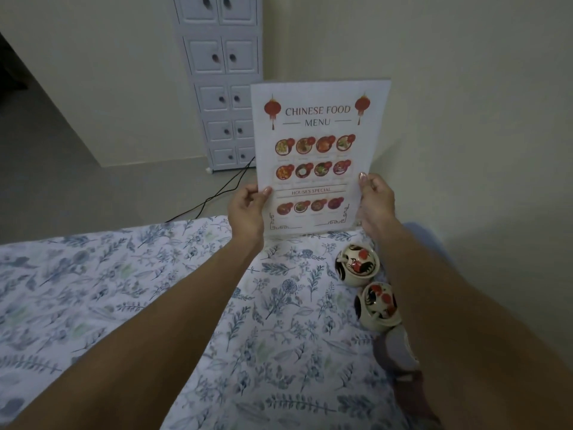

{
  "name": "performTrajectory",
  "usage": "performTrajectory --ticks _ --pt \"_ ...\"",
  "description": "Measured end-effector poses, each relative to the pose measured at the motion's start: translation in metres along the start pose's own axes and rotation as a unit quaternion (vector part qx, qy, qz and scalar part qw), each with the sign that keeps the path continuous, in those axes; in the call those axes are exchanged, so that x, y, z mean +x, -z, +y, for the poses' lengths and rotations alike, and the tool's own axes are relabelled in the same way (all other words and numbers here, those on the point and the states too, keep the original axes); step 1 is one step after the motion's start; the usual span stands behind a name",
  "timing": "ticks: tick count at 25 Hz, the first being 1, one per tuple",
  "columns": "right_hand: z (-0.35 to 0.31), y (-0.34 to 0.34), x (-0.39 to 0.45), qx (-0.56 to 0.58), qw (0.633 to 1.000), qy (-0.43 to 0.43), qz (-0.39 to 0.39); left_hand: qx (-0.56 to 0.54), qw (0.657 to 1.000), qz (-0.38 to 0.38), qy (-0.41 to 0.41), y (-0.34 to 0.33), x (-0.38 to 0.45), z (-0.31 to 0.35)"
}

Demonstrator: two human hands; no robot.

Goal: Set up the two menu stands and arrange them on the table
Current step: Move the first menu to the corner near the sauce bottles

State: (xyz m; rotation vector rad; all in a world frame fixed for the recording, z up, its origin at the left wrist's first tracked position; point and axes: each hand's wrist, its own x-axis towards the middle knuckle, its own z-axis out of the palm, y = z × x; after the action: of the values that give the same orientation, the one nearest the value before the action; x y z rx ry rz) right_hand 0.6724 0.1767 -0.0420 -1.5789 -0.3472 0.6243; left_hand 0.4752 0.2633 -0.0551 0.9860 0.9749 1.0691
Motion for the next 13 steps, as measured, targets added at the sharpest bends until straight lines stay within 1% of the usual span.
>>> performTrajectory --ticks 6,13 --pt "0.022 0.004 0.0 0.006 1.0 -0.017 -0.012 0.008 1.0 0.0 0.018 0.004 -0.007 -0.019" --pt "0.021 0.007 -0.006 -0.01 1.0 -0.027 -0.006 0.035 0.999 0.007 0.04 0.011 -0.019 -0.019"
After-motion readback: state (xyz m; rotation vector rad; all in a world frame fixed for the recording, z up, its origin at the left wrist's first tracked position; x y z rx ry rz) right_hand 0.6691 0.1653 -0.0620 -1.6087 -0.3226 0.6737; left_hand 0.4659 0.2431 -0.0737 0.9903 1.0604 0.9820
